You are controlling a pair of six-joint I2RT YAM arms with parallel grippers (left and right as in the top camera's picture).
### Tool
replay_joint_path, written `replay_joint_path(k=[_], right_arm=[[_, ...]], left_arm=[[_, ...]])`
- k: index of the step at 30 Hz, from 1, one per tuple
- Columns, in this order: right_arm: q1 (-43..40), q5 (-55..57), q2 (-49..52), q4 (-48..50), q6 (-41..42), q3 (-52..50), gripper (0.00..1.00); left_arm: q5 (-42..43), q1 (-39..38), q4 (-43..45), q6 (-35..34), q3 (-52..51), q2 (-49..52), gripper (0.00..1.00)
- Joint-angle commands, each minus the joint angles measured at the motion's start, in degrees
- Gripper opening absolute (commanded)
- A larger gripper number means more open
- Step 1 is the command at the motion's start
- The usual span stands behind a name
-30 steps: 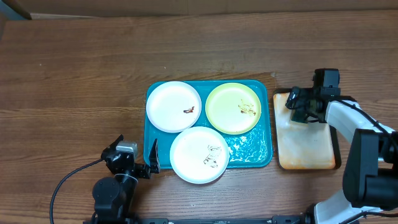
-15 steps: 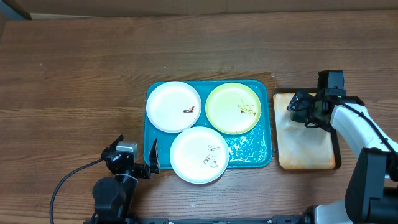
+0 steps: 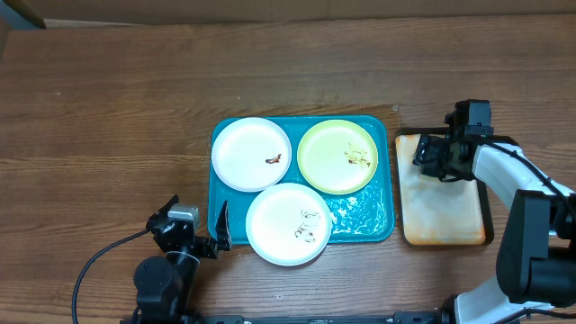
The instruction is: Clean dirty plates on tray and stack at the side
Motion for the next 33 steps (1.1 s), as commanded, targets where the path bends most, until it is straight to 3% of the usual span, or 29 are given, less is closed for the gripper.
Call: replay_joint_path(k=[1,5,11,13,16,24,31,33], right_arm=[[-0.11,0.96,1.73,-1.55,-2.45,-0.15,0.76],[-0.11,-0.31,1.73,-3.26,-2.38,-0.15,0.65],[-0.11,-2.38,1.73,-5.38,-1.16,0.35,0.56],[-0.11,-2.86,1.73,-6.93,-1.11,1.11,0.57],[-0.11,-2.84,1.73,-11.39,0.37,3.48,0.65],[-0.11,-2.86,1.73,-22.51,2.08,10.93,0.62],[-0.11,-2.38,1.73,-20.94,-0.11,14.05,0.57],[-0.11,-1.51,2.16,-19.87,-1.36,14.05,0.64]], left_arm=[[0.24,0.2,0.15,0.68,-0.31,-0.5,1.0],[0.24,0.2,0.15,0.68,-0.31,-0.5,1.0],[0.24,0.2,0.15,0.68,-0.31,-0.5,1.0],[0.24,0.2,0.15,0.68,-0.31,-0.5,1.0],[0.24,0.2,0.15,0.68,-0.31,-0.5,1.0],[0.24,0.2,0.15,0.68,-0.31,-0.5,1.0],[0.24,0.2,0.15,0.68,-0.31,-0.5,1.0],[0.24,0.2,0.15,0.68,-0.31,-0.5,1.0]])
